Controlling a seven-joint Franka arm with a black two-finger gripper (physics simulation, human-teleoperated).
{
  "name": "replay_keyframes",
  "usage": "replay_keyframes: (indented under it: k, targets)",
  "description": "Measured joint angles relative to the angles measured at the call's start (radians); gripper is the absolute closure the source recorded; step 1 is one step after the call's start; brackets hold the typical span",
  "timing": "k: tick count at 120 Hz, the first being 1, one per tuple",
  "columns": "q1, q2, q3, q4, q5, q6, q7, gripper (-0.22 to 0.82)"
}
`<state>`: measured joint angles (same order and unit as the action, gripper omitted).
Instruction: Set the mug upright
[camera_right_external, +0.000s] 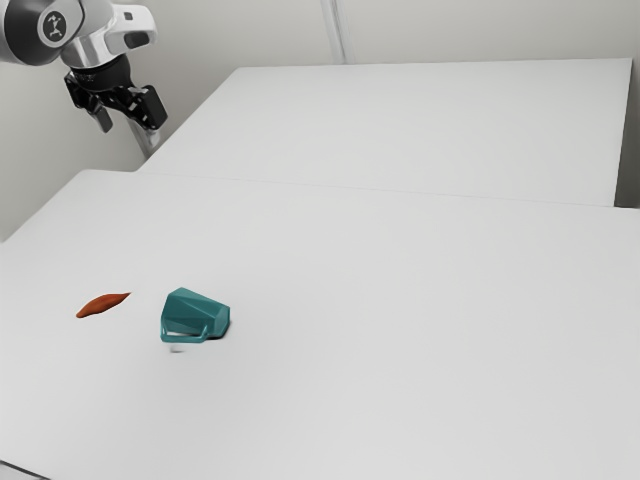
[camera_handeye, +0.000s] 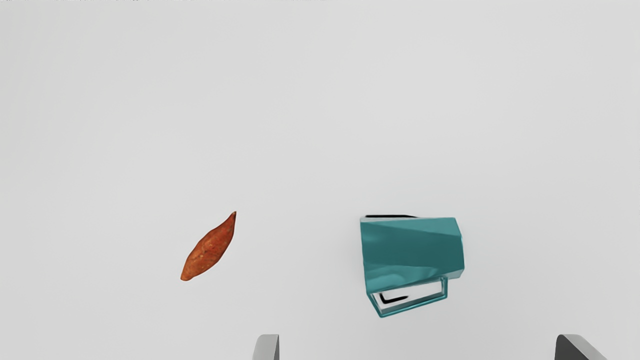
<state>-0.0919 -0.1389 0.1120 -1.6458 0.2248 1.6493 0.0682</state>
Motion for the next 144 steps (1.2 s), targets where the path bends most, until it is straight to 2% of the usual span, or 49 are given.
replay_keyframes:
  k: [52, 70, 84, 105, 125, 144]
  targets:
    - [0.003, 0.008, 0.005, -0.055, -0.019, 0.042, 0.036, 0.0]
    - [0.069, 0.011, 0.054, -0.149, -0.192, 0.053, 0.025, 0.0]
    - [0.139, 0.035, 0.065, -0.205, -0.323, 0.055, 0.012, 0.0]
    - [0.251, 0.129, 0.066, -0.243, -0.504, 0.033, -0.001, 0.0]
    - [0.348, 0.2, 0.067, -0.267, -0.581, -0.004, -0.009, 0.0]
    - [0.379, 0.294, 0.077, -0.259, -0.641, -0.02, -0.014, 0.0]
